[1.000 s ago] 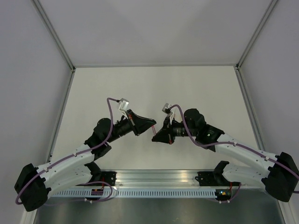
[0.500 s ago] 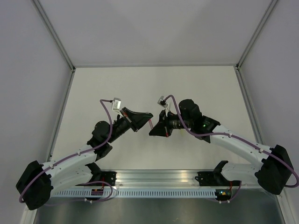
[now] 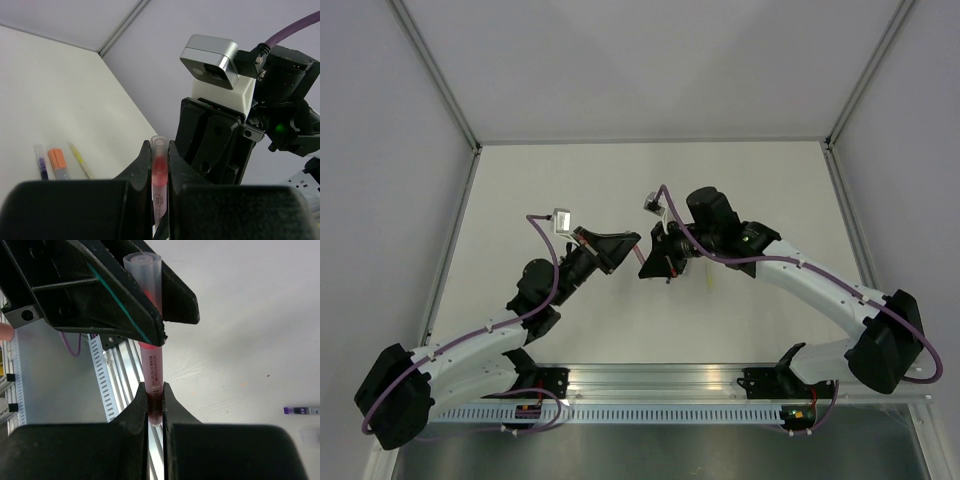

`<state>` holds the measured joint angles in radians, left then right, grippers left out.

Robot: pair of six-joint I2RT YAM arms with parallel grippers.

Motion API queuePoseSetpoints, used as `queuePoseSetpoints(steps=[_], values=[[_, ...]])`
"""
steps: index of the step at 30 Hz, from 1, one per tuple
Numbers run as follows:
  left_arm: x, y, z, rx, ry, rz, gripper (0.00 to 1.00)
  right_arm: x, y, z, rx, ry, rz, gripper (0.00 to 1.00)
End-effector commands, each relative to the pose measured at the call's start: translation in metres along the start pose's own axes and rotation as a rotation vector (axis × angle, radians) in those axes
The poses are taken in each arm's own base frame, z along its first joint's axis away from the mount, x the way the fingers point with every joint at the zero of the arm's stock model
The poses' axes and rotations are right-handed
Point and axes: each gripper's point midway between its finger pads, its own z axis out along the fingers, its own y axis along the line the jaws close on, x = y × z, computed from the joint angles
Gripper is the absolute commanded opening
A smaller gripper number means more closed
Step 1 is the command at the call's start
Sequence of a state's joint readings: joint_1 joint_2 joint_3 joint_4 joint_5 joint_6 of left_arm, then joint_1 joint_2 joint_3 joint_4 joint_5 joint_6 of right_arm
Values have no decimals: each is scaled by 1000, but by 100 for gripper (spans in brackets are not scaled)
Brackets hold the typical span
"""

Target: Insert the pens into the pen caps

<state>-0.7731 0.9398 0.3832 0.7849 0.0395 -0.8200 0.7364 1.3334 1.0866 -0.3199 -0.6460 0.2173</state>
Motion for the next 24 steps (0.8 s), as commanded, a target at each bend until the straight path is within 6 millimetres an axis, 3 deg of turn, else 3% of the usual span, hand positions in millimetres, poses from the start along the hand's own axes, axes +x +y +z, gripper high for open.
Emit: queuePoseSetpoints(steps=[1, 6, 10, 11, 13, 15, 17, 18, 23, 24], values=[[123, 19, -55, -10, 534, -105, 2, -176, -17, -53, 219, -530, -290, 0], [113, 1, -54, 83, 502, -83, 2, -169, -11, -47, 167, -487, -324, 0], [97, -8, -52, 87, 455, -67, 2, -142, -4, -41, 99, -417, -303, 0], [83, -19, -48, 103, 416, -54, 2, -138, 4, -45, 73, -421, -292, 0], [76, -10, -45, 22, 406, -28, 2, -120, 10, -42, 18, -393, -255, 0], [51, -20, -34, -1, 353, 1, 2, -107, 10, -46, 26, -394, -224, 2], [39, -26, -28, -21, 353, 23, 2, -106, 16, -54, 29, -430, -228, 17], [35, -27, -25, -34, 348, 28, 2, -95, 11, -51, 35, -413, -210, 22], [19, -33, -12, -78, 350, 46, 2, -77, 11, -55, 43, -392, -191, 36], [22, -26, -9, -107, 367, 56, 2, -70, 9, -53, 40, -380, -164, 38]])
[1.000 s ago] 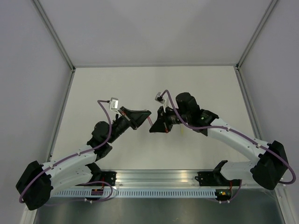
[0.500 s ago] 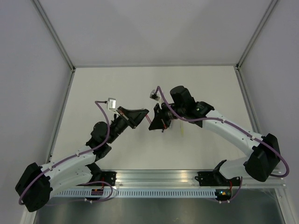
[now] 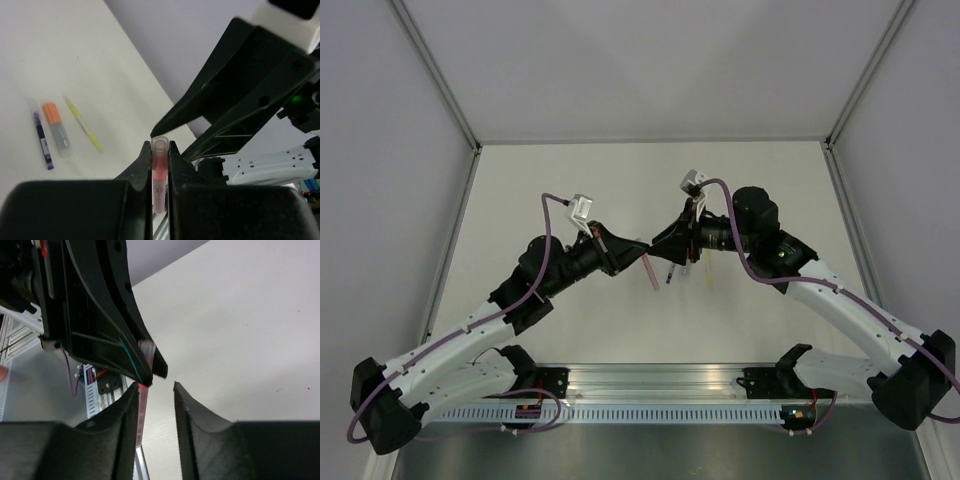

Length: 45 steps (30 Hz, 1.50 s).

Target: Insert the pens into the pen caps

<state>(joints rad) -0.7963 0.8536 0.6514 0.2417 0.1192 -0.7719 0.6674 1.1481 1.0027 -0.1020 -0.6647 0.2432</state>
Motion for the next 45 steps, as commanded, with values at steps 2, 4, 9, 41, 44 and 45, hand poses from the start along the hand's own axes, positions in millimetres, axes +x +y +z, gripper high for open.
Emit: queuePoseSetpoints(steps=[2, 4, 9, 41, 44, 45], values=[[17, 12, 5, -87, 162, 53, 2, -14, -6, -8, 47, -100, -6, 45], [17, 22, 13, -109, 181, 74, 2, 4, -4, -11, 40, -56, 39, 50], [15, 62, 32, -222, 241, 120, 2, 29, -36, -35, 286, -90, 115, 53], [91, 284, 65, -823, 571, 129, 33, 52, -90, -57, 613, -147, 226, 57], [86, 274, 64, -797, 557, 127, 39, 53, -91, -57, 612, -144, 226, 57], [85, 272, 63, -795, 555, 130, 39, 54, -92, -56, 614, -140, 228, 57]])
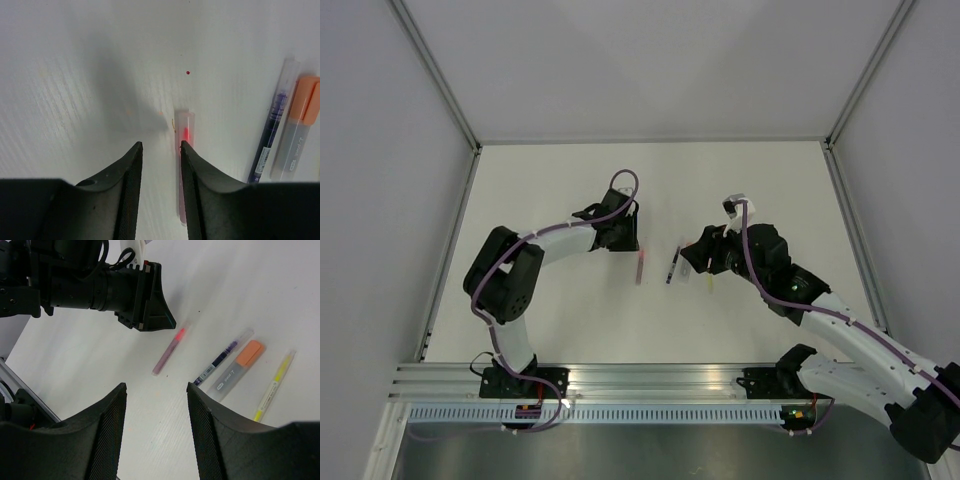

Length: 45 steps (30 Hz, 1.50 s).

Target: Insert the pens into the pen caps

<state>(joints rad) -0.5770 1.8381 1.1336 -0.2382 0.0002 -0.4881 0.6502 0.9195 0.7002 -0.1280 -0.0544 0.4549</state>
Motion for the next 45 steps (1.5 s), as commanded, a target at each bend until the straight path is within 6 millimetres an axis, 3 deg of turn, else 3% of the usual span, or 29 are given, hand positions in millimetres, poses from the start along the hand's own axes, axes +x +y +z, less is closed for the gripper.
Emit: queuePoseSetpoints(steps=[1, 4, 5, 6, 7, 9, 11, 12, 13, 15, 16, 17, 19, 20, 24, 29, 45], values=[[-20, -9, -19, 27, -63, 17, 41, -7, 3, 2, -13, -17, -14, 57], [-33, -33, -58, 153, -119, 39, 53, -1, 0, 7, -4, 1, -7, 63], [-34, -38, -59, 185, -117, 47, 59, -1, 0, 7, -3, 1, -7, 63], [-40, -49, -81, 247, -159, 62, 64, 3, -2, 10, 6, 15, -3, 68], [-42, -57, -94, 297, -182, 75, 98, 4, -3, 11, 10, 20, 1, 71], [-48, -71, -130, 400, -252, 103, 100, 5, -7, 14, 33, 17, 12, 86], [-48, -81, -154, 478, -304, 149, 100, 7, -10, 15, 42, 14, 20, 94], [-39, -80, -157, 500, -307, 172, 100, 6, -11, 15, 47, 3, 23, 98], [-43, -82, -177, 524, -364, 194, 100, 7, -13, 16, 57, 3, 27, 98], [-35, -72, -180, 511, -409, 192, 100, 6, -17, 17, 77, -5, 29, 98], [-36, -71, -195, 524, -459, 200, 100, 5, -21, 17, 100, -14, 32, 98], [-25, -64, -190, 523, -469, 204, 100, 4, -23, 16, 116, -20, 36, 98], [-30, -64, -210, 550, -571, 204, 100, -4, -35, 14, 186, -61, 58, 98], [-19, -57, -204, 545, -571, 197, 100, -4, -40, 11, 215, -63, 63, 98], [-14, -51, -220, 571, -666, 193, 100, -11, -54, 5, 302, -106, 82, 98], [-15, -46, -229, 556, -707, 189, 100, -12, -55, 5, 311, -117, 98, 98], [-11, -38, -227, 523, -713, 194, 100, -17, -59, -4, 323, -162, 68, 98]])
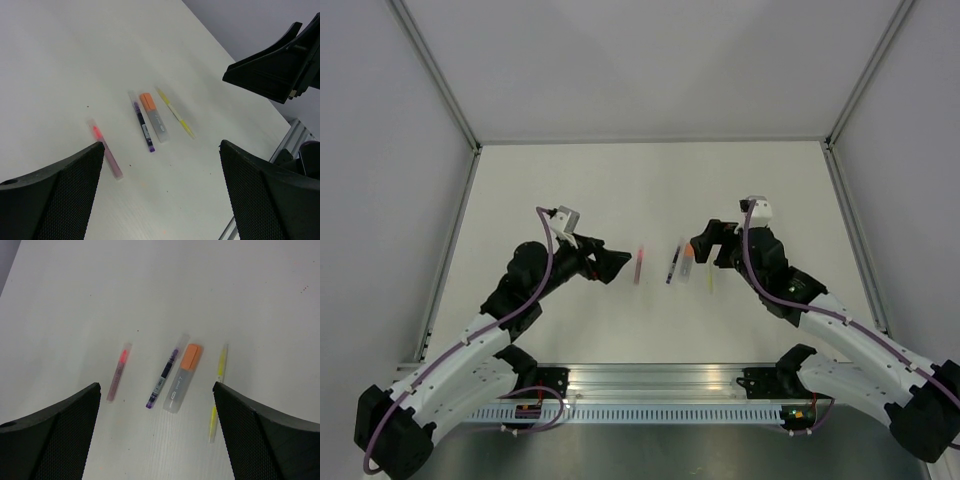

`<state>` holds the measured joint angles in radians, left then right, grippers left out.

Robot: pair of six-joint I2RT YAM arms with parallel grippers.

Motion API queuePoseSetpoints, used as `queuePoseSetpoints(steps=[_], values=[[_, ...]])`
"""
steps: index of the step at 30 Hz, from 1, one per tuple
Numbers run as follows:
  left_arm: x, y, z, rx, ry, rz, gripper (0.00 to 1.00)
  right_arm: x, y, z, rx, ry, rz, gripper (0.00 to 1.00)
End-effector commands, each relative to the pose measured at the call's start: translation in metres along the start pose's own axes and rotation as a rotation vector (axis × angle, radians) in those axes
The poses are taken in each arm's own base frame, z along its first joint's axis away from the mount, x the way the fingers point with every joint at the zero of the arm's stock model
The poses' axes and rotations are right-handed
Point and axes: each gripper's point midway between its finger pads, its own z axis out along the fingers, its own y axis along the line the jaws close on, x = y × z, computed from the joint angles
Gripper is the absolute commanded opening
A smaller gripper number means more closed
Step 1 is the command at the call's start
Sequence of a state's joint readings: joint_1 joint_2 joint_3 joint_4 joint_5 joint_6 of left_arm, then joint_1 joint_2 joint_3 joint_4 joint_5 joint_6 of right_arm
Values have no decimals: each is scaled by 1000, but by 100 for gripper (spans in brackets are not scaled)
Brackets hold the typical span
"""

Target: Insert the pens into the pen caps

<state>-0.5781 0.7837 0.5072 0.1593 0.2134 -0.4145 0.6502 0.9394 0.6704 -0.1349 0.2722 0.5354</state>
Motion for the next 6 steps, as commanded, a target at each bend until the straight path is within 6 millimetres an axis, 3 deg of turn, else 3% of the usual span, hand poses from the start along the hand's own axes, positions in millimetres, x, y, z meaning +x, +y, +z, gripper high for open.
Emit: queuePoseSetpoints(steps=[1, 6], values=[[-10, 2, -2, -6, -50, 54, 100, -12, -3, -6, 2, -62, 4, 98], [-9, 2, -2, -5, -52, 54, 100, -14, 0, -7, -13, -71, 5, 98]])
